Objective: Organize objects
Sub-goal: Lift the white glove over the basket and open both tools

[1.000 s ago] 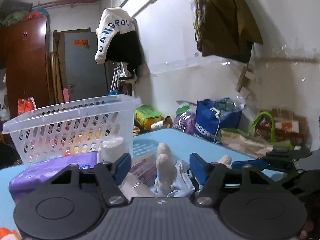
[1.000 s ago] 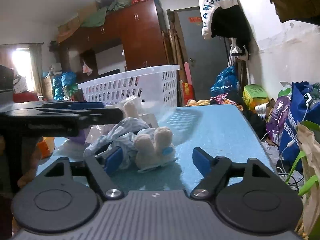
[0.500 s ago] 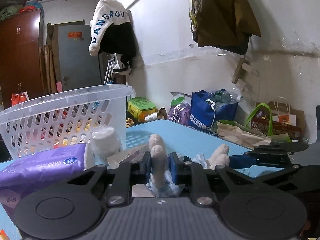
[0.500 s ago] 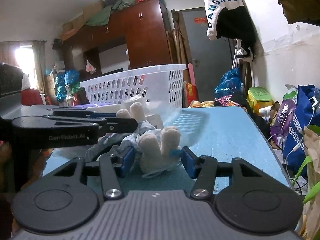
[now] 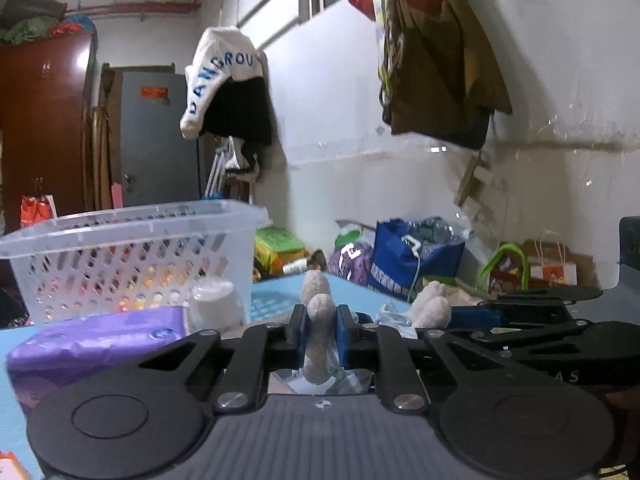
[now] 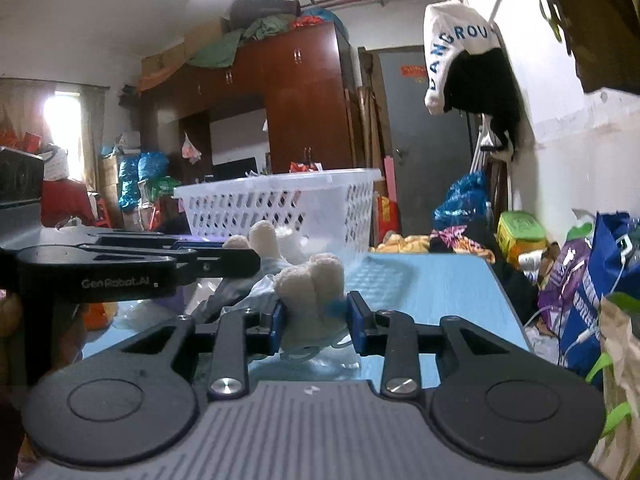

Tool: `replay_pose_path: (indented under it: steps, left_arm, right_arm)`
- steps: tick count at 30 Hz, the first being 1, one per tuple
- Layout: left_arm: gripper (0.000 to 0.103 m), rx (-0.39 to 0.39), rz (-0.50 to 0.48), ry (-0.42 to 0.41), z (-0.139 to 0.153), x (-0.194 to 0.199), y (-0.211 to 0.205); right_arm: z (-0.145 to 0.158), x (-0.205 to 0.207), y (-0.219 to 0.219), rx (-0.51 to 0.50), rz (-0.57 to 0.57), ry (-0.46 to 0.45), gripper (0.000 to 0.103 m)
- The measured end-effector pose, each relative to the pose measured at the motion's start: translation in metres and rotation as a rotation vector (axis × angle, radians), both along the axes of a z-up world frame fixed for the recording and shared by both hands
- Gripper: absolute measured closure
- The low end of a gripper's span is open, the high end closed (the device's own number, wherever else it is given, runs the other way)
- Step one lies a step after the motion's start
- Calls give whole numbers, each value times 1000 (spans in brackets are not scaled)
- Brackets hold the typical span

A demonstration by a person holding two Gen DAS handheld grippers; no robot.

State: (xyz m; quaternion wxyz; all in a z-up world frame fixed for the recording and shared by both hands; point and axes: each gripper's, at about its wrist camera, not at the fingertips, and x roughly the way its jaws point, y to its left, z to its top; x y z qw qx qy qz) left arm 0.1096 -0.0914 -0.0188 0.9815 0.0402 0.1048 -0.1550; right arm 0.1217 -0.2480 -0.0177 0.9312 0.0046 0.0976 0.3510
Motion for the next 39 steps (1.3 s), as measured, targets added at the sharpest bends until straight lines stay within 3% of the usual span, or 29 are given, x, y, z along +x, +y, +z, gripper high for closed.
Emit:
replay_pose_path:
  steps: [7,14,20,26,30,39]
  left_arm:
    - [85,-35,47,-59,26,-17,21]
    - [85,-23,127,-104,68,-16,40]
    - [85,-17,191,-118,111,11,61]
    - [85,21,247,-105,144,62,72]
    - [85,30,264,-77,151,102,81]
    - [85,78,292,15,130,159,95]
  right_arm:
    - [36,0,20,-28,70,-79,67]
    - [77,21,53,-67,161,-129,67]
    - [112,50,82,-76,188,-161,67]
    - [125,93,105,-86,194,-138,67]
    - [122,124,118,-114,186,-104,67]
    - [104,161,139,-162,135,-8,67]
